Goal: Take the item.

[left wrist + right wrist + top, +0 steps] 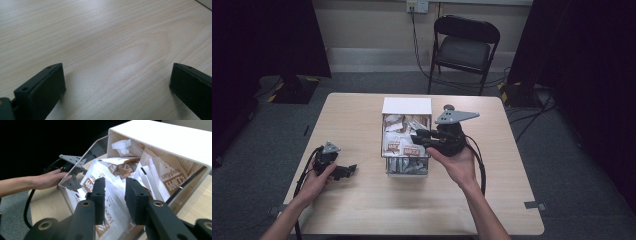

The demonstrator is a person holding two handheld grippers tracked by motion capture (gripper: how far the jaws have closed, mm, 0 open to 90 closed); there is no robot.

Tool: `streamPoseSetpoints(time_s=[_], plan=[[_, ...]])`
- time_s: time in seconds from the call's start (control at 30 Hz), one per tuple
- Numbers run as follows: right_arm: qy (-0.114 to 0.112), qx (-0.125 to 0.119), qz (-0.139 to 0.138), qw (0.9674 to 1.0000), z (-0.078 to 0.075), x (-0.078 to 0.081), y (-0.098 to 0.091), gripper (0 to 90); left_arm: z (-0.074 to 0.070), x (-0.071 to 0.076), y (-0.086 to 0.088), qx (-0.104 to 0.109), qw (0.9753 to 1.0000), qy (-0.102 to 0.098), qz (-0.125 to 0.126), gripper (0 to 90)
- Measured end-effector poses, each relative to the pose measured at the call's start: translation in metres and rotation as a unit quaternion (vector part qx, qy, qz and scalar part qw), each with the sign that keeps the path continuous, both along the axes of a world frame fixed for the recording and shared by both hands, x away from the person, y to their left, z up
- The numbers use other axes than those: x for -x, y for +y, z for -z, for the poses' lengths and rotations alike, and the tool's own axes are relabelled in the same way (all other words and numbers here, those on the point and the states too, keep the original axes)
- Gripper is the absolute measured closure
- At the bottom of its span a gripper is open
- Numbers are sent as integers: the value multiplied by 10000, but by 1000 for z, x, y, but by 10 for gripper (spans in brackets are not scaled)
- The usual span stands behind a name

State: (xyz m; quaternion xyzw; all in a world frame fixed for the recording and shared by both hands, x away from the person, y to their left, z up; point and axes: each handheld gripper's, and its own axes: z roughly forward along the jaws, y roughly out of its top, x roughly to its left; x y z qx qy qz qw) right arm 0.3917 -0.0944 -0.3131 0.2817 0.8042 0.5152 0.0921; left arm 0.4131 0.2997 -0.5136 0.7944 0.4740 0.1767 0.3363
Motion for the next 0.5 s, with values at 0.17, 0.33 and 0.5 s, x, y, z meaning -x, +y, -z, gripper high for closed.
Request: streamPoseSetpoints(time_s=[0.17, 0.33, 0.5], plan=[[91, 20, -49, 9999, 4, -1, -1, 708, 0, 0, 0, 1, 10000, 2, 0, 0], [137, -11, -321, 9994, 2, 2, -2, 767, 0, 0, 0, 1, 10000, 1, -1, 0], [180, 63, -474, 9987, 4, 3, 1, 776, 0, 0, 0, 1, 10000, 0, 0, 0]])
